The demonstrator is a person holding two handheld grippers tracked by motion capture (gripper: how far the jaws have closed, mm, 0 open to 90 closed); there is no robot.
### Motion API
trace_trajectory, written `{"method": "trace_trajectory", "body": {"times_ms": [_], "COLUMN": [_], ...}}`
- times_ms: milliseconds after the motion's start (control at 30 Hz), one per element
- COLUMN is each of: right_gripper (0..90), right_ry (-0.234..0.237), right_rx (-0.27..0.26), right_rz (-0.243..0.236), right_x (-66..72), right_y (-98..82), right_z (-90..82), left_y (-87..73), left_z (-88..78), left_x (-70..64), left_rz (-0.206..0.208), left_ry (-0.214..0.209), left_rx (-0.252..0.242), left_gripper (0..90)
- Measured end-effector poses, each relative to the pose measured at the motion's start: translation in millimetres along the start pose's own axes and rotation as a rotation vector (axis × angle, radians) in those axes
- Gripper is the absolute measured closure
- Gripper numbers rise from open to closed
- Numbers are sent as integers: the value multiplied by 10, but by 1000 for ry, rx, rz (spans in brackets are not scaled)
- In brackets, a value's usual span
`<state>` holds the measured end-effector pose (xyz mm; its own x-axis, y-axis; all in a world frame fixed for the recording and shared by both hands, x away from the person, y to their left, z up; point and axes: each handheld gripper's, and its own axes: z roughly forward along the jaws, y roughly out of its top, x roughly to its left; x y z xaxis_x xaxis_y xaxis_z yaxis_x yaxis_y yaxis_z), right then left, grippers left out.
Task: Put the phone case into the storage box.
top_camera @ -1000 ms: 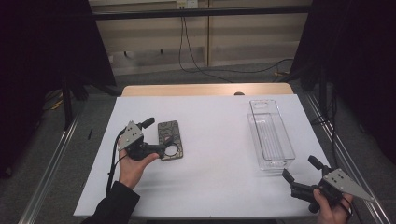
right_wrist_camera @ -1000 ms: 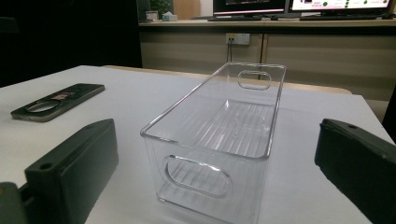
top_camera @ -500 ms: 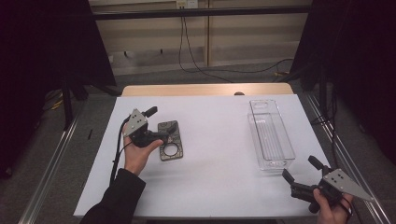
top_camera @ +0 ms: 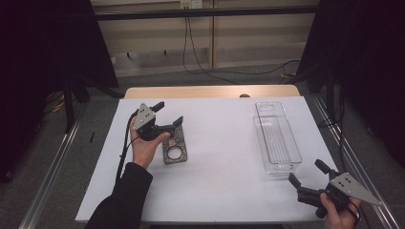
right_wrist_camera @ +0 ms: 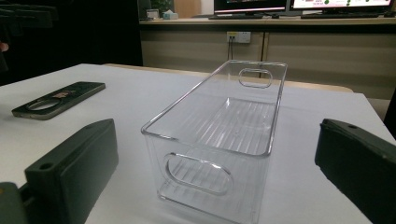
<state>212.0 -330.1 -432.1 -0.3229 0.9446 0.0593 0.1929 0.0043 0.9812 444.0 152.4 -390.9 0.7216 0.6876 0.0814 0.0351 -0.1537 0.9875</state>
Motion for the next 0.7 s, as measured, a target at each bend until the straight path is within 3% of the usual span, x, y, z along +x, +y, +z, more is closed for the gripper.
{"method": "trace_trajectory", "body": {"times_ms": [133, 267, 433, 700], "right_gripper": [0, 0, 0, 0], "right_ry": [-2, -3, -3, 1], "right_rx": [3, 2, 2, 2], "right_rz": [1, -1, -1, -2], "right_x": [0, 1, 1, 1], "right_y": [-2, -2, -4, -5], "right_z": [3, -7, -21, -24], "left_y": [-13, -21, -28, -57], "left_z": [43, 29, 28, 46], "left_x": [17, 10, 17, 26], "left_rz": [-31, 1, 4, 0], "left_ry": [-9, -4, -33, -67], "left_rx": [7, 25, 32, 57], "left_gripper": [181, 306, 485, 693]}}
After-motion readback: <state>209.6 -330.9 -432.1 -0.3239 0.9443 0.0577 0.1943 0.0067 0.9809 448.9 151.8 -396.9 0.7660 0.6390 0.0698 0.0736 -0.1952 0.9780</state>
